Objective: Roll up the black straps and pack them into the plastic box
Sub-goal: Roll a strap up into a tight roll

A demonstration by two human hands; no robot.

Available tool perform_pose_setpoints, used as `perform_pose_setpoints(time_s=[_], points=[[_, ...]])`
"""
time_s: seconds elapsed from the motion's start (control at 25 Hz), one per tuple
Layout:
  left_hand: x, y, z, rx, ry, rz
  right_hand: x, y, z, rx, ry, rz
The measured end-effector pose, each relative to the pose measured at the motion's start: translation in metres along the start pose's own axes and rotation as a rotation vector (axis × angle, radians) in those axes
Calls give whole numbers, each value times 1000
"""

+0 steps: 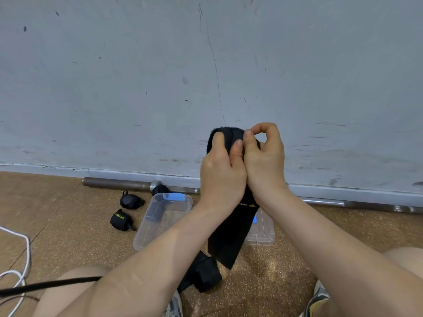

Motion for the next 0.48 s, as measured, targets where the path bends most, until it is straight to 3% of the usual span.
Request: perform_pose_setpoints(time_s=[0.12,0.24,0.32,0.4,0.48], points=[[-2,2,2,-57,-88,3,4,-3,3,-73,-94,27],[-1,0,4,-363,-436,6,12,-11,13,-284,-224,94],[0,-2,10,-501,-576,-21,17,-12,21,-446,-200,217],[-2,0,14,-458,-587,-37,18,-13,24,-699,-120,326],[-3,2,16,-396,-545,-49,9,-14,28,-1052,-267,190]])
Point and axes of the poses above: each hand's wrist, its own x-axis towards the middle knuckle, its own y-axis out of the palm, z = x × y, the point moved 1 cm from there along x, towards the middle knuckle, and after that the axes turned 10 degrees about y, right-handed, at the moved point
